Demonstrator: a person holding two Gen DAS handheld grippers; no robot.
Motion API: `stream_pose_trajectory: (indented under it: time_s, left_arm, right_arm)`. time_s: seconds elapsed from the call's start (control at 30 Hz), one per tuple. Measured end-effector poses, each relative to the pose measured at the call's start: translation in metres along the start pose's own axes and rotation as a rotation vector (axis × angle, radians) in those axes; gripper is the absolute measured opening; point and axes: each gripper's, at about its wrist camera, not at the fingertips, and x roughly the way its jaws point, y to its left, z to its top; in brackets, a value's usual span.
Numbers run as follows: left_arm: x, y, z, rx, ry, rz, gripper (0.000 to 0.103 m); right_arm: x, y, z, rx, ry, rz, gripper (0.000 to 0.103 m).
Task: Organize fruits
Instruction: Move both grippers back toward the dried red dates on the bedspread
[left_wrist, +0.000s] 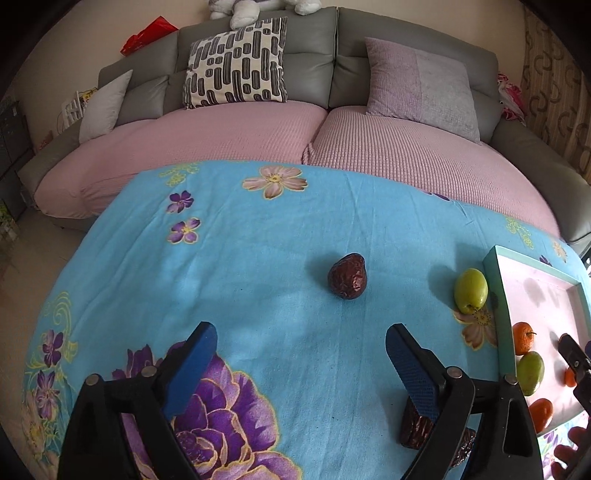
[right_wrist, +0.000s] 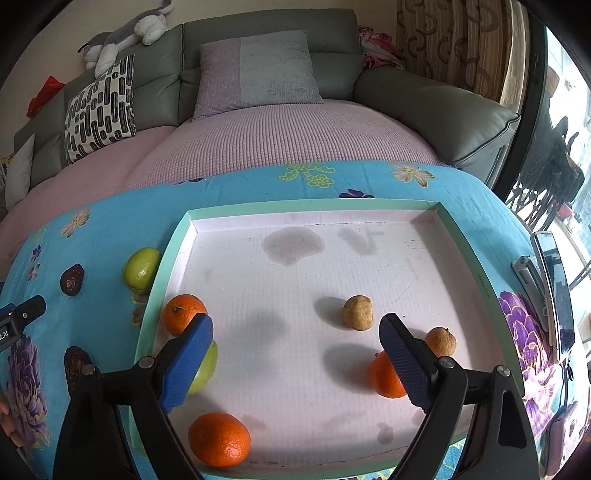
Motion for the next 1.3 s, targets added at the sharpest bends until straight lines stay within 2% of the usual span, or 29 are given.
stream_pose_trajectory:
  time_s: [0.23,0.6,0.8,0.97,1.07,1.13,1.2,1.3]
  left_arm:
    - [-0.011,0.026,-0.007,-0.042,-0.01,0.025,0.097]
    - [-0.028,0.038,-0.029,-0.014,0.022,0.005,0.097]
    - [-0.03,0.038,-0.032,0.02,0.031,0.018,0.097]
    - [-0.025,0.046,-0.033,0.009,0.046,0.029,0.097]
    - [-0.022,0.05,-0.034,-0.002,0.054,0.036,0.097]
    - [-0.021,0.05,-0.035,-0.003,0.057,0.036,0.097]
    - [-0.02,0.049,-0.035,0.0,0.06,0.032,0.097]
    - [-0.018,0.048,-0.035,0.005,0.063,0.029,0.097]
  right_arm:
    - [-0.008,0.024,0.0,-0.005,-0.03,0.066,0.096]
    - [-0.022,0.078,-0.016,-0.166,0.013,0.179,0.096]
    - [-0.031,0.102,-0.032,-0.236,0.041,0.241,0.096]
    - [-0.035,0.122,-0.043,-0.317,0.052,0.255,0.096]
    - [-0.035,0.129,-0.045,-0.34,0.06,0.276,0.091]
    - [-0.033,0.132,-0.047,-0.35,0.075,0.293,0.077]
    - [-0.03,0.135,-0.05,-0.355,0.092,0.3,0.073]
    - [-0.024,0.136,-0.054,-0.357,0.112,0.303,0.061]
